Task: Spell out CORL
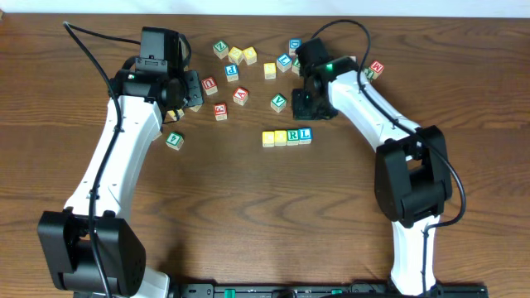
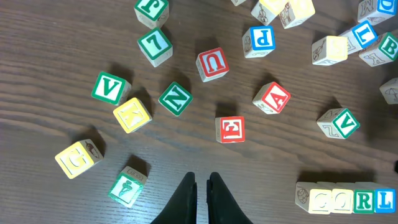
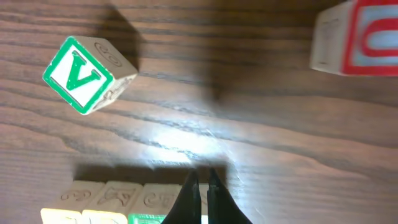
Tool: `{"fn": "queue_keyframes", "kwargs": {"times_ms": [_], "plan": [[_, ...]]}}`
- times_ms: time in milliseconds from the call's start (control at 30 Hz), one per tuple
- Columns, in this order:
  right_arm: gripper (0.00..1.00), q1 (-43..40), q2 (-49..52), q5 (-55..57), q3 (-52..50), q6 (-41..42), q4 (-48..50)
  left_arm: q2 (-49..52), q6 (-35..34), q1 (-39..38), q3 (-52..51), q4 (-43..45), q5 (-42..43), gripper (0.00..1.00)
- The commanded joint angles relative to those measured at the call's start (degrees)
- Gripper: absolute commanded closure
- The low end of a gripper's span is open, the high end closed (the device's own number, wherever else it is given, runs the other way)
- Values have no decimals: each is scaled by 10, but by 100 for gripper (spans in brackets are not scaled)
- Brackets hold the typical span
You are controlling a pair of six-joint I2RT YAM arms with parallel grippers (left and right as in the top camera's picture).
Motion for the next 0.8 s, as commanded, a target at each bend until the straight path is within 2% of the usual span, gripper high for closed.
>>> {"fn": "queue_keyframes", "kwargs": {"times_ms": [0, 367, 767], "plan": [[99, -10, -13, -2, 13, 4, -21, -2, 7, 2, 5, -2, -6, 92], [99, -38, -13, -2, 12, 10, -109, -2, 7, 2, 5, -2, -6, 92], [99, -14, -12, -2, 4, 9, -111, -2, 7, 2, 5, -2, -6, 92]]}}
